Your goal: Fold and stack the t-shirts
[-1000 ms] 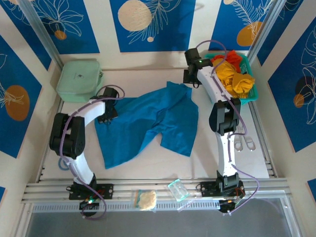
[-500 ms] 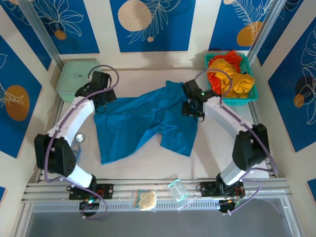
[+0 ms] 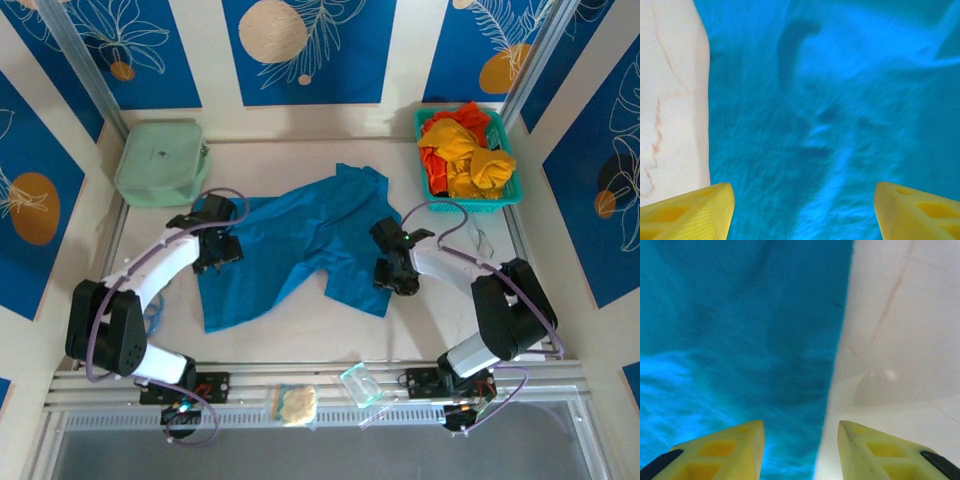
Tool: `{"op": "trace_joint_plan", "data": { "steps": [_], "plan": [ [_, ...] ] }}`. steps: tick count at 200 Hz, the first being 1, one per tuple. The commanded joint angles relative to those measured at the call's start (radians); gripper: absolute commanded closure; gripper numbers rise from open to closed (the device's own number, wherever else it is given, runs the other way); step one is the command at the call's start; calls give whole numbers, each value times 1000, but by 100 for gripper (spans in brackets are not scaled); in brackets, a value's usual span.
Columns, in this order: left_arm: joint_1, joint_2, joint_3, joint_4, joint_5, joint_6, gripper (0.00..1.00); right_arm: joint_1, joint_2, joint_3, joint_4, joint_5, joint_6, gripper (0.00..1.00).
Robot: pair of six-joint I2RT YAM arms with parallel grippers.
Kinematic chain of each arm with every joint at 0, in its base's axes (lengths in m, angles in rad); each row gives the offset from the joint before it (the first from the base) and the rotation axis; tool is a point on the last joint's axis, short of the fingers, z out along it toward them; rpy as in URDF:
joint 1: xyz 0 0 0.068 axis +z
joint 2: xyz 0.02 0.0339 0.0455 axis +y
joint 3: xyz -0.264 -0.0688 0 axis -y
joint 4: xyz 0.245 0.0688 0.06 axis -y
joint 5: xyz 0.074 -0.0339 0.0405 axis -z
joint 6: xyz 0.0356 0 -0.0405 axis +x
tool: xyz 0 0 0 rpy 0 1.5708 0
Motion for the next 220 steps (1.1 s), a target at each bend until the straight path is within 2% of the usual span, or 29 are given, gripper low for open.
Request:
{"op": "trace_joint_plan", "data": {
  "steps": [1, 39, 73, 97, 123, 164, 194, 220],
  "plan": [
    [-5, -6, -52, 56, 22, -54, 26, 4, 47, 3, 71, -47, 39, 59],
    [-4, 47, -78, 95, 14, -59, 27, 13, 111, 7, 88, -54, 51, 71],
    [-2, 82, -84, 123, 20, -54, 27, 15, 100, -19, 78, -50, 61, 100],
    [-2, 105, -85, 138, 26, -48, 37, 17, 48, -7, 5, -18, 61, 100],
    [2, 130, -85, 156, 31, -39, 55, 15, -62, 7, -124, 41, 61, 100],
    [6, 179, -63, 176, 40, -12, 100, -12, -245, -4, -322, 66, 81, 100],
    [7, 192, -34, 170, 45, 14, 100, -28, -332, -27, -417, -10, 83, 100],
    [7, 181, -8, 149, 33, 33, 100, -28, -320, -46, -464, -40, 123, 100]
  ]
}}
